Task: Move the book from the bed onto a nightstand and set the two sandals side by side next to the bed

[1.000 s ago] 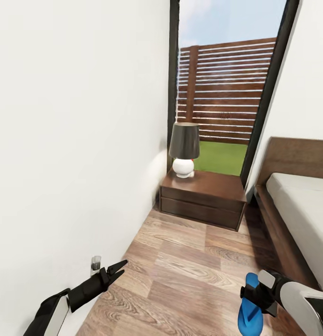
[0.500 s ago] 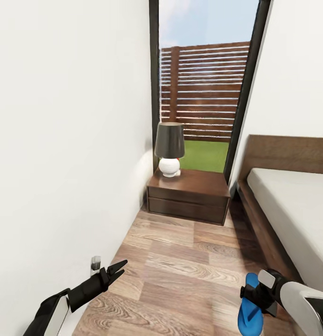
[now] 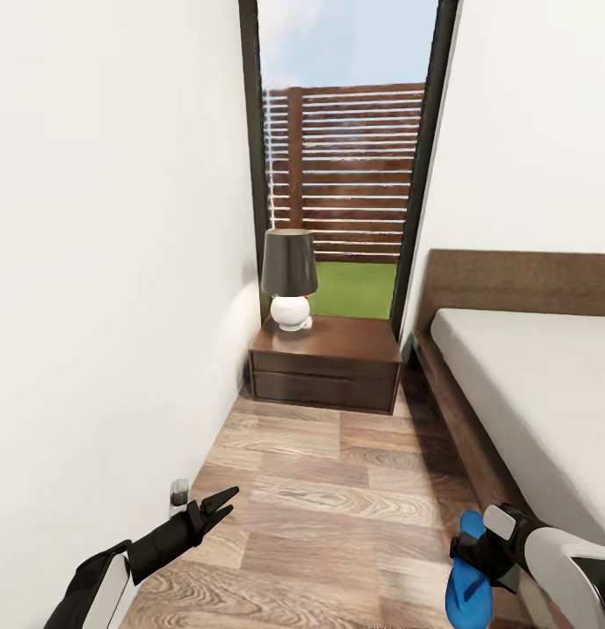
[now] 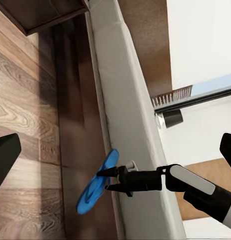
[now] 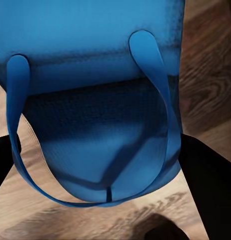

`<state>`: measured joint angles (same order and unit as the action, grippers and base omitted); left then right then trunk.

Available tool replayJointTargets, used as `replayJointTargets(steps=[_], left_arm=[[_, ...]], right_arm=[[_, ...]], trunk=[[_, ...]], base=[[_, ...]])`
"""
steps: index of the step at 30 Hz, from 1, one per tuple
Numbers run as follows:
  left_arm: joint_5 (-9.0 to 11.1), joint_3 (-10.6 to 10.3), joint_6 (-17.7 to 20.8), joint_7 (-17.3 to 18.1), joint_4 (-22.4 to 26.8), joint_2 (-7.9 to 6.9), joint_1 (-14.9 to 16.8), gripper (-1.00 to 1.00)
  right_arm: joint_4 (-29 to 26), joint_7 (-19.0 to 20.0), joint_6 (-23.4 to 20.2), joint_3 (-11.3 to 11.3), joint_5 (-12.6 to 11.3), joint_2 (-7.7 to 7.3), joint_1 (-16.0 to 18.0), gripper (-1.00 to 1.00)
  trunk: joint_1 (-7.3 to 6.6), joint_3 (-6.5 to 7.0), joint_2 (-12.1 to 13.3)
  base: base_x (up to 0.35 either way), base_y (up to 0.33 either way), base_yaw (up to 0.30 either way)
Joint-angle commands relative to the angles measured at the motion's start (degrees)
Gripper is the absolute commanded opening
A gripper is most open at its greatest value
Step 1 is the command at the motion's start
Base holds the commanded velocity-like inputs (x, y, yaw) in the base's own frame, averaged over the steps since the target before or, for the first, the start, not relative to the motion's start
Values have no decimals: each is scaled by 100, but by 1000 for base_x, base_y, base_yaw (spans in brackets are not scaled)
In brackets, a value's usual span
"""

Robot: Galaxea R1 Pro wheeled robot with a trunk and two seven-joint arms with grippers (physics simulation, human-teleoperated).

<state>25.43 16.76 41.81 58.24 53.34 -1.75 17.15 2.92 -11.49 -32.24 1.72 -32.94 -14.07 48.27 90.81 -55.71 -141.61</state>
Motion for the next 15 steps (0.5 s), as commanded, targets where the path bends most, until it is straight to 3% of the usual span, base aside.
replayJointTargets(steps=[1,8,15], left_arm=[[23,3,38,4,1,-1,1,100],[23,3,38,10,1,-9,2,100],[20,3,36,6,1,-10,0,100]], right_arm=[[6,-38,-1,13,-39,1,7,-100],[6,-38,3,13,-37,9,7,-100],[6,-38,7,13,-30,9,7,-100]], trunk=[[-1,-6,-2],[-1,-6,-2],[-1,-6,-2]], base=[[0,0,-209],[0,0,-193],[0,0,-53]])
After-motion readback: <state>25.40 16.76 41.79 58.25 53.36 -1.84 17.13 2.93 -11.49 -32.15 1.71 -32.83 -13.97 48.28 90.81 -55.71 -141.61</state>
